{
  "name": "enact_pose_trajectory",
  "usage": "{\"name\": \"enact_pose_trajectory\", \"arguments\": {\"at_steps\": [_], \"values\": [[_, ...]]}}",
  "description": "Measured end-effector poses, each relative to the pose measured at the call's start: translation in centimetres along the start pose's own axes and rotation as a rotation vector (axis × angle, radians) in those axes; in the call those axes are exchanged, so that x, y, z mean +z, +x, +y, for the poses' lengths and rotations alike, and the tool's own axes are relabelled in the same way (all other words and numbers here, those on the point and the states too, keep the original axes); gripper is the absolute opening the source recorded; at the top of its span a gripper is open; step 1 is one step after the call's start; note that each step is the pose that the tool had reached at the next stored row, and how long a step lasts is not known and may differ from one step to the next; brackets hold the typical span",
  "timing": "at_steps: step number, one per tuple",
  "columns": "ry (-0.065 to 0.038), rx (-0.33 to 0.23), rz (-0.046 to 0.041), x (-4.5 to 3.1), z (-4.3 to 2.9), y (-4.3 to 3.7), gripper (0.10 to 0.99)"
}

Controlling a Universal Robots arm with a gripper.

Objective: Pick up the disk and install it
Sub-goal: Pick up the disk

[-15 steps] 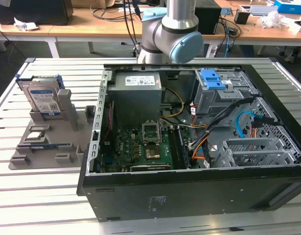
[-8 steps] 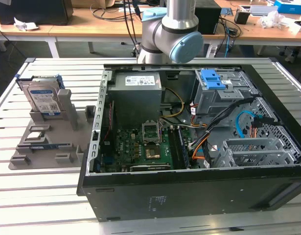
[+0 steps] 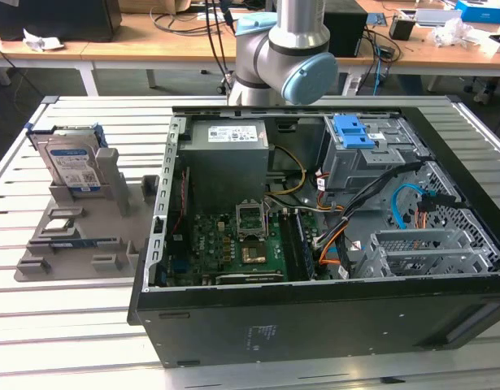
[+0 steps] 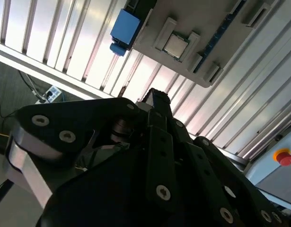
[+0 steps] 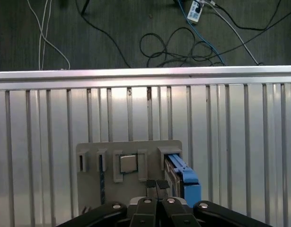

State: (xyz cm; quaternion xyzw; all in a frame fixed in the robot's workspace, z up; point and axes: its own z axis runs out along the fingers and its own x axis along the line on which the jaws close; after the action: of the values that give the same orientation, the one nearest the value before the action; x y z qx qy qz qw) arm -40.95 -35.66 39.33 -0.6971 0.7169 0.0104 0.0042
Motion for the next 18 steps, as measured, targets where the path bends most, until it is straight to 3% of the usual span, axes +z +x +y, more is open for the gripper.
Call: {"name": "enact_pose_trajectory", "arguments": {"at_steps": [2,3,5,8,10,13,18], "values": [[0.000,-0.001,0.0000,0.00,0.00,0.00,0.169],[0.000,-0.002,0.0000,0.00,0.00,0.00,0.294],[0.000,-0.004,0.0000,0.00,0.00,0.00,0.416],[0.000,-0.006,0.0000,0.00,0.00,0.00,0.475],[0.000,-0.007,0.0000,0.00,0.00,0.00,0.600],[0.000,-0.008,0.0001,0.00,-0.08,-0.05,0.600],[0.000,-0.008,0.0003,0.01,-0.86,-0.73,0.600]]}}
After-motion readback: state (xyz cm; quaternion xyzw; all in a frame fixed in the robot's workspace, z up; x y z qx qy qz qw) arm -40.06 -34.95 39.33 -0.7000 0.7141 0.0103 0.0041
